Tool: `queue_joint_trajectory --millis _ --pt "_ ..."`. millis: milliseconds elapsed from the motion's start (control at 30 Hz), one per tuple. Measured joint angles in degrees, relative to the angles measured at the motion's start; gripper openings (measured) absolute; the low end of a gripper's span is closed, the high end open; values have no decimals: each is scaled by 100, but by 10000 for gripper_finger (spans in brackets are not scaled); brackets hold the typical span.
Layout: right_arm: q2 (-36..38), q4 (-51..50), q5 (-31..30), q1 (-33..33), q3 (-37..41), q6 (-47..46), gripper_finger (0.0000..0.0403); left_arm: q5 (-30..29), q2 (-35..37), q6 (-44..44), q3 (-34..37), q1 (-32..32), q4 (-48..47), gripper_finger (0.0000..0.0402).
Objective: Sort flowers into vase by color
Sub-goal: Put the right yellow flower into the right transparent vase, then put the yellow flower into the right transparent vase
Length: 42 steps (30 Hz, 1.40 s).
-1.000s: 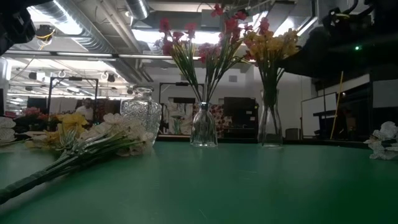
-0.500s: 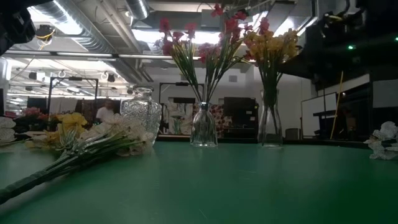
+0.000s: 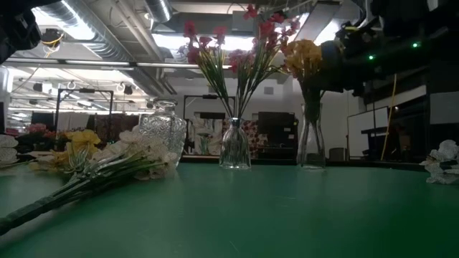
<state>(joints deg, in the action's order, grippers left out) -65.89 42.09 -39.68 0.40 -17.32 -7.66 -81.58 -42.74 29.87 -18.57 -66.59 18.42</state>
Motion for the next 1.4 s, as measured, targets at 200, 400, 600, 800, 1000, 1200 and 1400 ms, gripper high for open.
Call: queue_joint_trajectory --millis 200,400,600,800,1000,1200,1400 --pt "0 364 320 -84 0 50 1 2 0 -2 0 -2 -1 153" --pt "2 426 322 -82 0 107 1 2 0 -2 0 -2 -1 153" --pt "53 580 987 -74 0 -44 1 2 0 -2 0 -2 -1 153" --pt "209 696 2086 -70 0 -751 1 2 0 56 0 -2 -1 153" --pt "210 625 2767 456 0 -1303 1 333 0 294 0 -2 0 153" --pt "141 585 2874 1456 0 -1953 1 732 0 533 0 -2 2 153" --pt "-505 -101 1987 2551 -774 -2297 1 913 0 608 0 -2 4 153"
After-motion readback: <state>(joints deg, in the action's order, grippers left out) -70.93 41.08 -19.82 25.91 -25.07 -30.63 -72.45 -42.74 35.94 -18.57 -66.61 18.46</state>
